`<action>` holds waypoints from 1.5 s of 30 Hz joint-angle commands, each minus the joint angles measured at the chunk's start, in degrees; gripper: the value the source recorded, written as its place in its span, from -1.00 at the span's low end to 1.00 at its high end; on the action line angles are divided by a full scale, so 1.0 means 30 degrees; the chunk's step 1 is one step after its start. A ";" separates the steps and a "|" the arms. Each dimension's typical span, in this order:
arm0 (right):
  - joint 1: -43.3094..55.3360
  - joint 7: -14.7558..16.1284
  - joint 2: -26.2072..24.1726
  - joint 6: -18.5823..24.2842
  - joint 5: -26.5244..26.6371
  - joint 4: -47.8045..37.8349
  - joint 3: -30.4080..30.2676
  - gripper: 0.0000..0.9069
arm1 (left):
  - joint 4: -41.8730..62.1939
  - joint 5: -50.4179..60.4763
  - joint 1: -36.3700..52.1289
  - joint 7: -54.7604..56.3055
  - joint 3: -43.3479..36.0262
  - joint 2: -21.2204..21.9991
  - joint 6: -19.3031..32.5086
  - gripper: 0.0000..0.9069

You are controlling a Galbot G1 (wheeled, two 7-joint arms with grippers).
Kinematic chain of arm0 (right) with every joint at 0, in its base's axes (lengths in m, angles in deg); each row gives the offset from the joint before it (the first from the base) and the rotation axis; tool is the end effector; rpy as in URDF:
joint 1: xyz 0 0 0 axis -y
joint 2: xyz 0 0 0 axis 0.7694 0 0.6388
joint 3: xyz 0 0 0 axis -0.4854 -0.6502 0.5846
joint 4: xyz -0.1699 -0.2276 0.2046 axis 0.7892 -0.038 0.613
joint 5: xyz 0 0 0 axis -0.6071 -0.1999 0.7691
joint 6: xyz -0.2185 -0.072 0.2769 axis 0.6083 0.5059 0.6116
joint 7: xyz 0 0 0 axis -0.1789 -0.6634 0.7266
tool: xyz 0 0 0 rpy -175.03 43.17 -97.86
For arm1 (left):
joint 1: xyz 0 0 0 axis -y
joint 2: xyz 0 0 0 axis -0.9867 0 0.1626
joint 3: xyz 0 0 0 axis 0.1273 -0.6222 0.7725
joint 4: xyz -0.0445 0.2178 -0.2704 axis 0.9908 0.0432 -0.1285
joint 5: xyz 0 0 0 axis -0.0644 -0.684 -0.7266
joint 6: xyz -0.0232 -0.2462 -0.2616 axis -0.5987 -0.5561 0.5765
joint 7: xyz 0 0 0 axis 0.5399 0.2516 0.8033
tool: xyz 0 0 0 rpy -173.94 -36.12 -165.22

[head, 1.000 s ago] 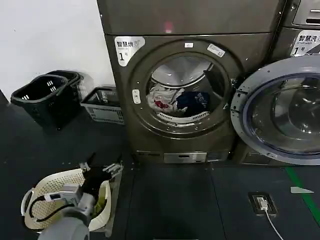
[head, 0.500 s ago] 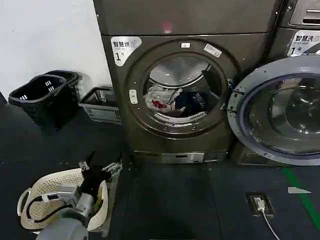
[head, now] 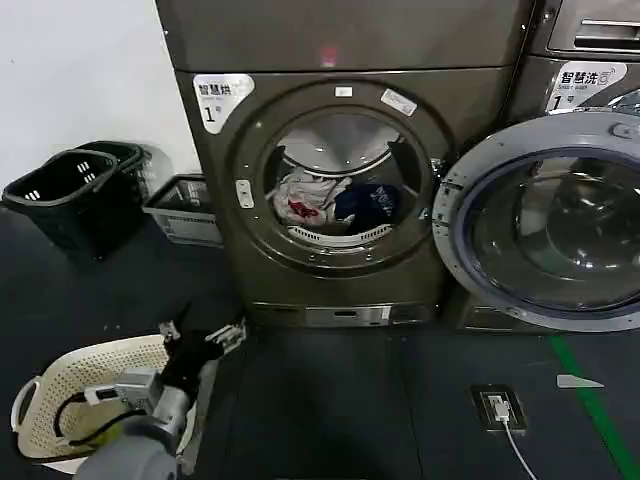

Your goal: Grasp the clothes from the dryer.

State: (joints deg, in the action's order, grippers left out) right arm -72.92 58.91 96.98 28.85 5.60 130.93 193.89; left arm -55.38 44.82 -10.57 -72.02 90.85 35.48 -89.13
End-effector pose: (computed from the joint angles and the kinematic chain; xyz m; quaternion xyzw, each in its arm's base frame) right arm -0.0400 -0.4414 0.0620 0.5206 0.8227 -0.1432 0.1779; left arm 0.2007 0.0217 -0.1635 -0.0214 -0.9960 -0.0200 0.0846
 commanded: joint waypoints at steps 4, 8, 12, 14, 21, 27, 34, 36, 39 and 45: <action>0.0033 0.0043 -0.0003 0.0055 -0.0076 -0.0083 -0.0001 1.00 | 0.0031 -0.0015 0.0056 -0.0050 -0.0005 0.0029 -0.0020 1.00; 0.0052 0.0064 -0.0004 0.0095 -0.0107 -0.0105 -0.0019 1.00 | 0.0254 -0.0008 0.0158 -0.0076 -0.0002 0.0004 -0.0007 1.00; 0.0088 0.0116 -0.0087 0.0162 -0.0180 -0.0279 -0.0016 1.00 | 0.0122 -0.0022 0.0105 -0.0163 0.0010 0.0032 -0.0036 1.00; 0.0093 0.0150 -0.0075 0.0168 -0.0194 -0.0256 -0.0017 1.00 | 0.0093 -0.0014 0.0083 -0.0153 0.0043 0.0006 -0.0041 1.00; 0.0150 0.0165 0.0147 0.0245 -0.0195 -0.0136 -0.0176 1.00 | -0.0048 -0.0010 -0.0070 -0.0159 0.0102 -0.0085 -0.0035 1.00; 0.0082 0.0207 0.0138 0.0715 -0.0085 -0.0144 -0.0134 1.00 | -0.0123 0.0011 -0.0173 -0.0162 0.0092 -0.0107 -0.0028 1.00; 0.0007 0.0105 0.0168 0.0882 0.0050 -0.0081 -0.0046 1.00 | -0.0197 0.0027 -0.0215 -0.0180 -0.0002 -0.0122 -0.0010 1.00; 0.0009 0.0016 0.0169 0.1032 0.0059 -0.0101 -0.0047 1.00 | -0.0228 0.0025 -0.0210 -0.0188 -0.0024 -0.0114 -0.0002 1.00; 0.0076 -0.0046 0.0187 0.1242 0.0100 -0.0008 -0.0106 1.00 | -0.0540 -0.0344 -0.0215 -0.0212 -0.0080 -0.0019 -0.0167 1.00; 0.0267 0.0045 0.0174 0.1708 0.0073 -0.0049 -0.0230 1.00 | -0.0610 -0.0281 -0.0078 -0.0219 -0.0073 0.0122 -0.0137 1.00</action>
State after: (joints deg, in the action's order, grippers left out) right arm -72.24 59.14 97.43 33.12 5.86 130.73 193.21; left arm -56.97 44.39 -10.79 -72.68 90.60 35.85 -89.45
